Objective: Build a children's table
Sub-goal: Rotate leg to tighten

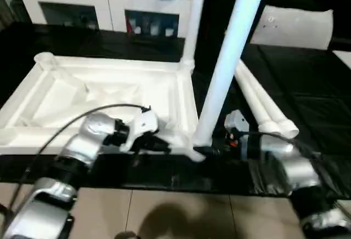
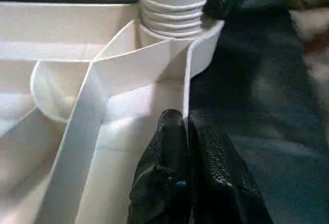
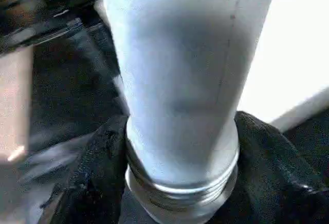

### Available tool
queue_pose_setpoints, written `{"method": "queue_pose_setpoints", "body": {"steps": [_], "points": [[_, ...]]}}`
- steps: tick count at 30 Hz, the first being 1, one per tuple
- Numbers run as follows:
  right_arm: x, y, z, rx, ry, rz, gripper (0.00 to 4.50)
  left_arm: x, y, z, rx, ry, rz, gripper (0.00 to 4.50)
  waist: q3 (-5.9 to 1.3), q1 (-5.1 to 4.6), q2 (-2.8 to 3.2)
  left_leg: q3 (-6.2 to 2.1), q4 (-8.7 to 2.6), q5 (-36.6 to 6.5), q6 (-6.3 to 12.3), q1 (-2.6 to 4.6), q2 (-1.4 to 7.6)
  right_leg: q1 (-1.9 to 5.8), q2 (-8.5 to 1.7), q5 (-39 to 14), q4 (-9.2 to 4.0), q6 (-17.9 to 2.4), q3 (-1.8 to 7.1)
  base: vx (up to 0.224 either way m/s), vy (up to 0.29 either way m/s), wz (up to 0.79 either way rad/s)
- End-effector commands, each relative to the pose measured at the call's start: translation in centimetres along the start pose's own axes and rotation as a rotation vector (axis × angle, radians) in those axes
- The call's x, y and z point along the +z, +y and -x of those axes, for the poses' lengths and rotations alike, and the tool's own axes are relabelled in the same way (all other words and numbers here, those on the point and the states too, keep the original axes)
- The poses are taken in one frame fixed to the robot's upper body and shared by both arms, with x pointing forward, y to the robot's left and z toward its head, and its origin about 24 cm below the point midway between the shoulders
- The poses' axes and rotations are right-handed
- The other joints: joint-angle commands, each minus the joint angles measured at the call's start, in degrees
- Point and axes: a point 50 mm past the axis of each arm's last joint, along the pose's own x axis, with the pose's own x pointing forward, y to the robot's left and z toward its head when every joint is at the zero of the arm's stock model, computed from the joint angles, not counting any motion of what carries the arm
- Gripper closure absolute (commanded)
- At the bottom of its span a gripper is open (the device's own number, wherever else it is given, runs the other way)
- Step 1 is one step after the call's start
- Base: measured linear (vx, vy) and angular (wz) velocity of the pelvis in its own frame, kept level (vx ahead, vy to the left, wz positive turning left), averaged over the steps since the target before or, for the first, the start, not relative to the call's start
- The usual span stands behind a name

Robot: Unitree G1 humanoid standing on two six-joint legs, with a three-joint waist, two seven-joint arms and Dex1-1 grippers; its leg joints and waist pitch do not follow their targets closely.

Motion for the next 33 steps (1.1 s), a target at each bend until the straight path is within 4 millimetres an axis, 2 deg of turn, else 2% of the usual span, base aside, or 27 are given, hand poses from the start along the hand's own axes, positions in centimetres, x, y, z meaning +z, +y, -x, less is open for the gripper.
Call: {"method": "queue_pose_setpoints", "body": {"steps": [1, 2, 3, 4, 5, 6, 7, 8, 9, 10, 12, 14, 16, 17, 18, 19, 21, 22, 25, 27, 29, 33], "points": [[0.3, 2.4, -3.3, 0.030, -0.033, -0.039, 1.78, 2.1, 0.6, -2.4, 0.142, -0.089, 0.063, 4.50, -2.73, -0.76, 0.42, -0.93, -4.89, -18.30, -1.38, 0.42, 2.36, 1.73, -4.59, -27.72, -7.08, -6.94, 3.20, 0.000, 0.000, 0.00], [0.6, 2.4, -4.4, -0.047, -0.060, -0.095, 1.78, 3.0, 1.0, -3.2, 0.215, -0.111, 0.088, 4.50, -2.74, -1.19, 0.38, -1.11, -5.11, -18.14, -1.63, 0.29, 2.39, 1.68, -4.49, -27.45, -7.10, -6.59, 3.13, 0.000, 0.000, 0.00], [0.6, 2.5, -4.7, -0.065, -0.066, -0.109, 1.78, 3.2, 1.0, -3.3, 0.232, -0.115, 0.093, 4.50, -2.89, -1.33, 0.46, -1.13, -5.02, -17.97, -1.61, 0.41, 2.32, 1.67, -4.51, -26.82, -7.08, -6.72, 3.09, 0.000, 0.000, 0.00], [0.9, 2.5, -5.6, -0.122, -0.080, -0.154, 1.78, 3.9, 1.3, -3.9, 0.282, -0.131, 0.111, 4.50, -3.09, -1.64, 0.65, -1.02, -4.91, -16.94, -1.16, 0.46, 2.38, 1.62, -4.47, -23.45, -6.91, -7.72, 3.33, 0.000, 0.000, 0.00], [1.1, 2.5, -6.2, -0.157, -0.087, -0.182, 1.78, 4.3, 1.4, -4.3, 0.315, -0.141, 0.123, 4.50, -3.16, -1.90, 0.50, -0.94, -4.95, -15.58, -0.52, 0.11, 2.25, 1.86, -4.29, -20.53, -6.74, -8.49, 3.30, 0.000, 0.000, 0.00], [1.3, 2.4, -6.9, -0.204, -0.090, -0.204, 1.78, 4.8, 1.6, -4.7, 0.356, -0.158, 0.149, 4.50, -3.19, -1.97, 0.82, -0.88, -4.95, -14.73, -0.39, -0.08, 2.23, 1.98, -4.21, -19.04, -6.50, -8.79, 3.37, 0.000, 0.000, 0.00], [1.5, 2.4, -7.5, -0.238, -0.084, -0.216, 1.78, 5.3, 1.8, -5.0, 0.388, -0.170, 0.163, 4.50, -3.12, -2.26, 0.83, -0.83, -5.00, -14.84, -0.29, -0.08, 2.15, 1.79, -4.08, -18.63, -6.55, -9.21, 3.32, 0.000, 0.000, 0.00], [1.8, 2.4, -8.8, -0.325, -0.061, -0.239, 1.78, 6.3, 2.1, -5.5, 0.466, -0.188, 0.188, 4.50, -3.15, -2.72, 0.59, -0.67, -4.84, -15.24, -0.41, 0.00, 2.02, 1.53, -3.99, -19.48, -6.52, -9.23, 3.45, 0.000, 0.000, 0.00], [1.9, 2.4, -9.1, -0.352, -0.052, -0.245, 1.78, 6.6, 2.2, -5.6, 0.486, -0.193, 0.191, 4.50, -3.32, -2.80, 0.63, -0.69, -4.73, -15.05, -0.49, 0.04, 1.95, 1.56, -4.08, -19.32, -6.47, -9.42, 3.54, 0.000, 0.000, 0.00], [2.0, 2.3, -9.4, -0.371, -0.040, -0.242, 1.78, 6.8, 2.3, -5.7, 0.499, -0.195, 0.191, 4.50, -3.40, -3.02, 0.34, -0.60, -4.66, -13.78, -0.12, -0.24, 1.79, 1.72, -3.96, -18.36, -6.51, -9.41, 3.64, 0.000, 0.000, 0.00], [2.2, 2.3, -9.8, -0.411, -0.034, -0.259, 1.78, 7.1, 2.4, -5.8, 0.535, -0.189, 0.181, 4.50, -3.52, -2.78, 0.52, -0.35, -4.43, -11.51, 1.19, -0.29, 1.80, 1.67, -3.92, -14.25, -6.29, -9.88, 3.90, 0.000, 0.000, 0.00], [2.6, 2.4, -10.1, -0.420, -0.053, -0.246, 1.78, 7.3, 2.4, -5.8, 0.546, -0.190, 0.167, 4.50, -3.97, -2.50, 0.55, -0.12, -4.22, -6.95, 2.99, -0.39, 1.76, 2.06, -3.76, -5.86, -5.47, -11.22, 4.01, 0.057, -0.003, 0.03], [2.9, 2.4, -10.0, -0.420, -0.084, -0.250, 1.78, 7.2, 2.2, -5.6, 0.526, -0.186, 0.146, 4.50, -4.09, -2.32, 0.58, 0.00, -4.11, -3.78, 4.56, -0.54, 1.75, 2.31, -3.76, -0.18, -4.93, -12.46, 4.01, 0.029, -0.003, 0.01], [3.0, 2.4, -10.0, -0.425, -0.089, -0.252, 1.44, 7.2, 2.2, -5.6, 0.522, -0.183, 0.141, 4.50, -4.25, -2.21, 0.60, 0.02, -3.97, -2.57, 5.36, -0.58, 1.75, 2.47, -3.78, 2.10, -4.65, -13.14, 3.97, 0.000, 0.000, 0.00], [3.0, 2.2, -9.9, -0.435, -0.102, -0.262, 1.24, 6.9, 2.1, -5.5, 0.515, -0.178, 0.138, 4.50, -4.27, -2.19, 0.69, 0.06, -3.92, -2.19, 5.73, -0.62, 1.73, 2.47, -3.79, 3.06, -4.58, -13.47, 3.98, 0.000, 0.000, 0.00], [2.9, 2.1, -9.7, -0.439, -0.107, -0.261, 1.24, 6.8, 2.1, -5.4, 0.510, -0.178, 0.134, 4.50, -4.19, -2.25, 0.67, 0.07, -3.95, -2.28, 6.23, -0.70, 1.77, 2.45, -3.79, 3.44, -4.60, -13.84, 3.93, 0.000, 0.000, 0.00], [2.8, 1.7, -9.2, -0.451, -0.119, -0.255, 0.96, 6.2, 2.0, -5.0, 0.494, -0.175, 0.122, 4.50, -4.09, -2.43, 0.75, 0.04, -4.06, -3.79, 6.19, -0.89, 1.80, 2.48, -3.87, 1.45, -4.78, -13.59, 3.90, 0.000, 0.000, 0.00], [2.7, 1.2, -8.3, -0.463, -0.127, -0.233, 0.96, 5.4, 2.0, -4.4, 0.487, -0.153, 0.111, 4.50, -4.18, -2.77, 0.78, -0.14, -4.10, -4.55, 5.81, -1.26, 1.76, 2.76, -3.86, -0.20, -4.92, -12.85, 3.72, 0.000, 0.000, 0.00], [2.7, 0.3, -6.8, -0.463, -0.153, -0.192, 0.62, 4.2, 2.0, -3.5, 0.467, -0.126, 0.097, 4.50, -4.01, -3.42, 0.87, 0.04, -4.06, -6.83, 5.36, -0.96, 1.94, 2.24, -3.77, -2.85, -5.36, -12.81, 3.88, 0.000, 0.000, 0.00], [2.8, -0.1, -5.8, -0.453, -0.171, -0.171, 0.37, 3.6, 1.9, -3.0, 0.445, -0.116, 0.078, 4.50, -3.91, -3.31, 0.80, 0.03, -4.11, -6.29, 5.22, -0.98, 1.95, 2.29, -3.64, -2.12, -5.27, -13.09, 3.93, 0.000, 0.000, 0.00], [3.0, -0.9, -3.9, -0.417, -0.196, -0.133, 0.23, 2.4, 1.7, -2.0, 0.382, -0.090, 0.039, 4.50, -3.90, -3.24, 0.94, 0.11, -4.09, -6.70, 5.28, -0.79, 2.11, 2.11, -3.68, -2.13, -5.20, -13.12, 4.05, 0.000, 0.000, 0.00], [3.2, -1.3, -2.3, -0.332, -0.196, -0.059, 0.07, 1.3, 1.4, -1.1, 0.320, -0.047, 0.007, 4.50, -3.72, -2.79, 0.95, 0.23, -4.16, -7.68, 4.97, -0.65, 2.19, 1.90, -3.69, -3.29, -5.26, -12.87, 4.15, 0.000, 0.000, 0.00]]}}
